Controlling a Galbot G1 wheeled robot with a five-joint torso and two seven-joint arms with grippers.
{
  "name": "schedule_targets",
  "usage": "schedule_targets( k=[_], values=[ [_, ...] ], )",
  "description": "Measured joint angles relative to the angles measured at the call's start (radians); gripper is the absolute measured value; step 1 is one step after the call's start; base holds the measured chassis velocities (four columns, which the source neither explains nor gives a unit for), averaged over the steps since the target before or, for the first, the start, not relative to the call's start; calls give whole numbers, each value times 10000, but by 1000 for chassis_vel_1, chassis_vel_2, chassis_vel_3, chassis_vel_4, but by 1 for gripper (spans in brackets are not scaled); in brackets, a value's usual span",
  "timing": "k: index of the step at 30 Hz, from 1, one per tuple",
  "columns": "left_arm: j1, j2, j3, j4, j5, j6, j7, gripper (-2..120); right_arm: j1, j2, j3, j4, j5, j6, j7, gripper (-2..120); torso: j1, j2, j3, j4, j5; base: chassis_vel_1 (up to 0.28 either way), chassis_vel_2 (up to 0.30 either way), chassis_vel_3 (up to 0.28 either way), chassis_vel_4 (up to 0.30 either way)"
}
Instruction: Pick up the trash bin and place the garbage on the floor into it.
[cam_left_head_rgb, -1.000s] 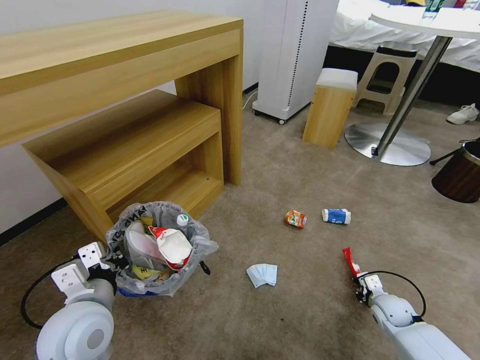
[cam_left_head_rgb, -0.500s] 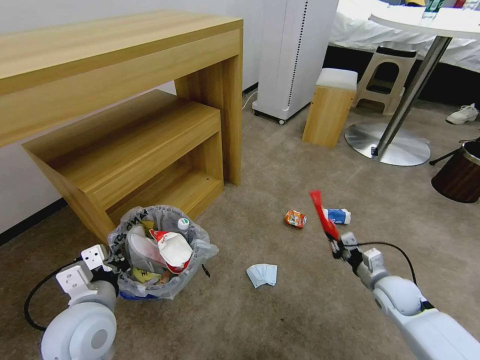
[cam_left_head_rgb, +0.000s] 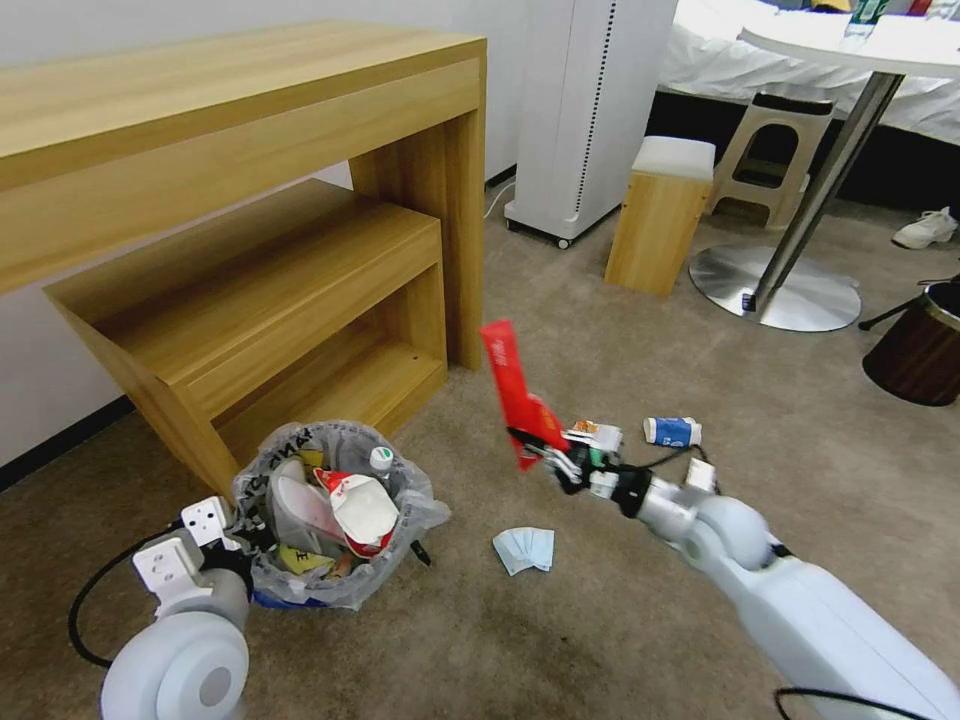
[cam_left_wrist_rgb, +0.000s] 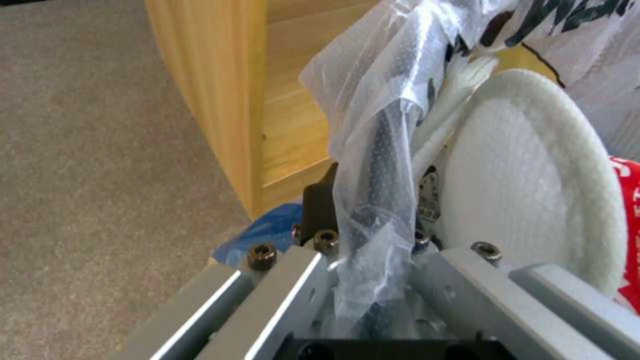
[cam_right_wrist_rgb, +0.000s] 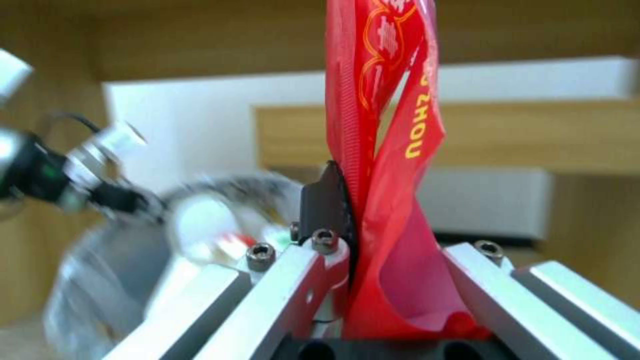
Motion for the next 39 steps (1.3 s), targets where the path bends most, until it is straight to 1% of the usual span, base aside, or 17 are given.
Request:
schedule_targets(
  k=[1, 4, 5, 6, 9, 10, 11, 13, 14, 17, 18, 20, 29, 38, 39],
  values=[
    [0, 0, 0, 0, 0, 0, 0, 0, 0, 0, 0, 0, 0, 0, 0, 2, 0, 0, 0, 0, 0, 0, 0, 0, 0],
    [10, 29, 69, -94, 12, 42, -18, 0, 1321, 453, -1155, -263, 264, -74, -282, 2, 0, 0, 0, 1, -3, 0, 0, 0, 0],
    [12, 20, 77, -95, 17, 45, -21, 0, 1566, 611, -1417, -359, 301, -92, -312, 2, 0, 0, -1, 0, -3, 0, 0, 0, 0],
    [12, 20, 77, -95, 17, 45, -21, 0, 1566, 611, -1417, -359, 301, -92, -312, 2, 0, 0, -1, 0, -3, 0, 0, 0, 0],
    [60, -59, 107, -99, 65, 49, -23, 0, 2388, 1450, -2387, -998, 358, -116, -318, 2, 0, 0, 0, 0, -3, 0, 0, 0, 0],
    [60, -59, 107, -99, 65, 49, -23, 0, 2388, 1450, -2387, -998, 358, -116, -318, 2, 0, 0, 0, 0, -3, 0, 0, 0, 0],
    [73, -72, 110, -108, 86, 49, -21, 0, 2570, 1771, -2687, -1243, 327, -96, -314, 2, 0, 0, 0, 1, -1, 0, 0, 0, 0],
    [80, -74, 106, -133, 100, 49, -20, 0, 2752, 2107, -3083, -1526, 291, -53, -302, 2, 0, 0, 0, 3, -1, 0, 0, 0, 0],
    [80, -74, 106, -133, 100, 49, -20, 0, 2752, 2107, -3083, -1526, 291, -53, -302, 2, 0, 0, 0, 3, -1, 0, 0, 0, 0],
    [76, -59, 41, -184, 101, 49, -19, 0, 2864, 2426, -3775, -1827, 198, 26, -285, 2, 0, 0, 0, 1, 0, 0, 0, 0, 0],
    [76, -59, 41, -184, 101, 49, -19, 0, 2864, 2426, -3775, -1827, 198, 26, -285, 2, 0, 0, 0, 1, 0, 0, 0, 0, 0],
    [77, -61, 20, -193, 99, 49, -19, 0, 2768, 2449, -4126, -1915, 41, 107, -276, 2, 0, 0, 0, -1, -1, 0, 0, 0, 0],
    [22, -180, 163, -144, 214, 59, -12, 0, 2356, 2718, -4404, -2014, -482, 380, -219, 2, 0, 1, -1, 0, 1, 0, 0, 0, 0],
    [95, -125, 68, -181, 223, 60, -4, 0, 2182, 2580, -4437, -2067, -820, 412, -37, 2, 0, 0, -1, -1, 1, 0, 0, 0, 0],
    [91, -119, 64, -190, 223, 61, -1, 0, 2146, 2535, -4431, -2075, -865, 424, -19, 4, 0, 0, -1, 0, 2, 0, 0, 0, 0]
  ],
)
